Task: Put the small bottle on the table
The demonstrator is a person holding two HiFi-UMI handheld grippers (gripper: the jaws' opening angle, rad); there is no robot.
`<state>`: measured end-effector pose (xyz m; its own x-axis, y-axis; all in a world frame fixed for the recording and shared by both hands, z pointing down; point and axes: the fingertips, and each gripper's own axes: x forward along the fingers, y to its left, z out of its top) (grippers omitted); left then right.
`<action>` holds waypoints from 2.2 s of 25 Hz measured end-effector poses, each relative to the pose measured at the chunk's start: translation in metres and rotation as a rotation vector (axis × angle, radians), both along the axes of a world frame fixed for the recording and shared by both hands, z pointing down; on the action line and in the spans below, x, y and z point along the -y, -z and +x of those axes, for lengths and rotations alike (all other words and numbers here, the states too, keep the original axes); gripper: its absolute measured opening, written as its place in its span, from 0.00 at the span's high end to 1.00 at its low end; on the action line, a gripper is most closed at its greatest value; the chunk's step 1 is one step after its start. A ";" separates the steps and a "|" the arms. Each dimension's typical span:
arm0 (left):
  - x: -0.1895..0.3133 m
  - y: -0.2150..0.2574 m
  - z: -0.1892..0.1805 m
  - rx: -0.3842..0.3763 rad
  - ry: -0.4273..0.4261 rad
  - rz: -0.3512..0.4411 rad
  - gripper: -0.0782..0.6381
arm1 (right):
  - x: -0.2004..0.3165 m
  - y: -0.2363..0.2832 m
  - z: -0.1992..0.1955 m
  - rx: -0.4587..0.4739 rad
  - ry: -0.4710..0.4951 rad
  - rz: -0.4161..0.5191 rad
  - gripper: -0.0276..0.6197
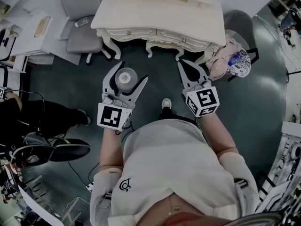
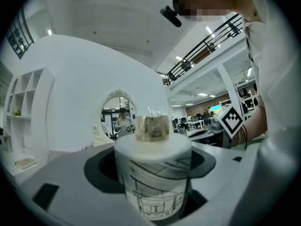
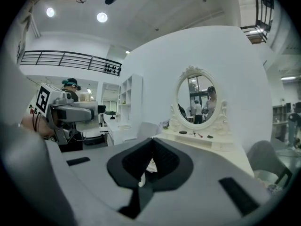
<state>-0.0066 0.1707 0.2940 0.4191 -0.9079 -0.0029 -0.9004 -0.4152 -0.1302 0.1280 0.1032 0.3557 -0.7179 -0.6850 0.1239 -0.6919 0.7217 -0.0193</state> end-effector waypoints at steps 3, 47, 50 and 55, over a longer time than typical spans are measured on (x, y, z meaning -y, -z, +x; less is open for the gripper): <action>0.044 0.003 0.003 -0.007 0.014 -0.002 0.40 | 0.047 0.005 0.005 0.001 0.004 -0.002 0.95; 0.467 -0.097 -0.080 0.011 -0.424 -0.094 0.40 | 0.416 -0.057 -0.124 -0.068 -0.130 -0.069 0.95; 0.482 -0.124 -0.080 0.011 -0.457 -0.129 0.40 | 0.426 -0.073 -0.133 -0.087 -0.120 -0.074 0.95; 0.501 -0.168 -0.077 -0.009 -0.490 -0.197 0.40 | 0.445 -0.100 -0.138 -0.114 -0.122 -0.096 0.95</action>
